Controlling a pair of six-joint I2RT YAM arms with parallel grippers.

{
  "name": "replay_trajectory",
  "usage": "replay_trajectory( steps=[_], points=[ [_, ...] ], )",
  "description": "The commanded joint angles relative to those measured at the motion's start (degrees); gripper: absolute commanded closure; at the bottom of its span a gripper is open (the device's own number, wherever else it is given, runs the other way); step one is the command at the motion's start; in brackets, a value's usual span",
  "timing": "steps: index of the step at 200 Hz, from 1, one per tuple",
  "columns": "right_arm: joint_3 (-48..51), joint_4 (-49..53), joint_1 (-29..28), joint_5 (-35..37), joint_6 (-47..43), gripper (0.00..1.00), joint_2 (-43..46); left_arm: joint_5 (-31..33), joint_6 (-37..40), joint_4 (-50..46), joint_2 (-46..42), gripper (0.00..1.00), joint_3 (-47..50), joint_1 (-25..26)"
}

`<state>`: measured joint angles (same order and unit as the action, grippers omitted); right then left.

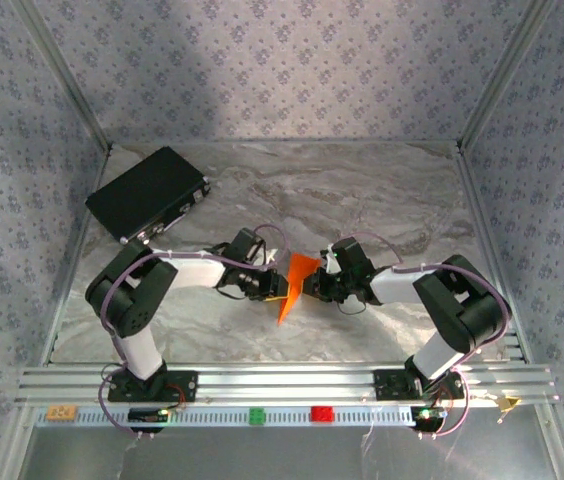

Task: Fold a paper plane with a square sheet of paper (pick it up from the middle)
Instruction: Turn over a paper plane at the center of the table.

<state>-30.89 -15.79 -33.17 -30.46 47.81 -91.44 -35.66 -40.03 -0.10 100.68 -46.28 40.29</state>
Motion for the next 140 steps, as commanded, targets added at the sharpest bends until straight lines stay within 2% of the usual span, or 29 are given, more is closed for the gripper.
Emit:
replay_trajectory(
  steps=[1, 86, 140],
  points=[
    [0.5, -0.4, -0.4, -0.5, 0.9, 0.86, -0.9, -2.3, 1.4, -0.4, 1.6, 0.75, -1.1, 0.8],
    [1.1, -2.3, -0.4, -1.0, 1.7, 0.87, -1.6, -4.2, 1.7, 0.8, 2.6, 0.78, -1.8, 1.6],
    [1.2, -1.5, -0.1, 0.0, 1.8, 0.87, 0.0, -2.9, 1.2, 0.6, 0.0, 0.91, -1.9, 1.9]
  ],
)
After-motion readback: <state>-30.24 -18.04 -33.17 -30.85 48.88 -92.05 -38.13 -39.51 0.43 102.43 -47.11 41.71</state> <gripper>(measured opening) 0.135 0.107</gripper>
